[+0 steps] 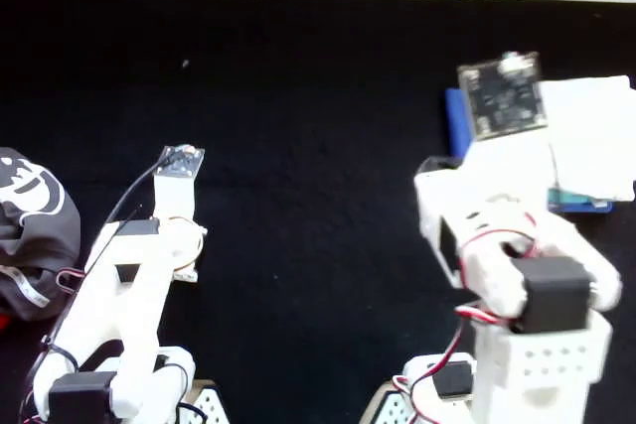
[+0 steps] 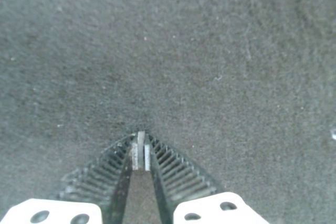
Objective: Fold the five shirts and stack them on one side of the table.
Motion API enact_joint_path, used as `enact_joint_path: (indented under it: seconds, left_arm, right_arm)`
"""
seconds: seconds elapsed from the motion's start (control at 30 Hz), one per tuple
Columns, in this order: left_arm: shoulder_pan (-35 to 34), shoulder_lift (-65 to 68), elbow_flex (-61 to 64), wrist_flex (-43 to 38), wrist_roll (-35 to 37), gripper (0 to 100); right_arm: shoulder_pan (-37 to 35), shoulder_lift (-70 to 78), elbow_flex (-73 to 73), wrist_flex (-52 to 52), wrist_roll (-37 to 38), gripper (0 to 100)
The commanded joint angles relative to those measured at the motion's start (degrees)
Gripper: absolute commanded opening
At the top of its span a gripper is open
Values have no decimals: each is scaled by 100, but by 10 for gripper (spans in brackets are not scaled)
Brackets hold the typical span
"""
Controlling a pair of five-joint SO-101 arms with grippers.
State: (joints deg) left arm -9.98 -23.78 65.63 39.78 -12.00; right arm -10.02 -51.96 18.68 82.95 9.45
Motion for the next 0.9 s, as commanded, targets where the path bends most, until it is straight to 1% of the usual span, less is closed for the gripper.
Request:
enact_joint_path:
  seconds: [0.0, 0.1, 0.2, 0.27, 0.47, 0.73, 0.87]
  left_arm:
    - [40, -13, -4, -255, -18, 8]
    - [40, -13, -4, -255, -18, 8]
    - [40, -13, -4, -255, -18, 8]
    - [40, -13, -4, -255, -18, 8]
    - [40, -13, -4, -255, -18, 8]
    - [40, -13, -4, -255, -18, 8]
    - [40, -13, -4, -255, -18, 8]
  right_arm:
    - [-22, -936, 2229, -1095, 299, 12]
    - [-13, -1798, 3908, -2018, 791, 12]
    - [-4, -2563, 5200, -2598, 905, 12]
    - [119, -2914, 5771, -2835, 905, 12]
    - [725, -3301, 6932, -3503, 888, 12]
    - [769, -3327, 8084, -4101, 905, 12]
    - [778, -3327, 8198, -4171, 905, 12]
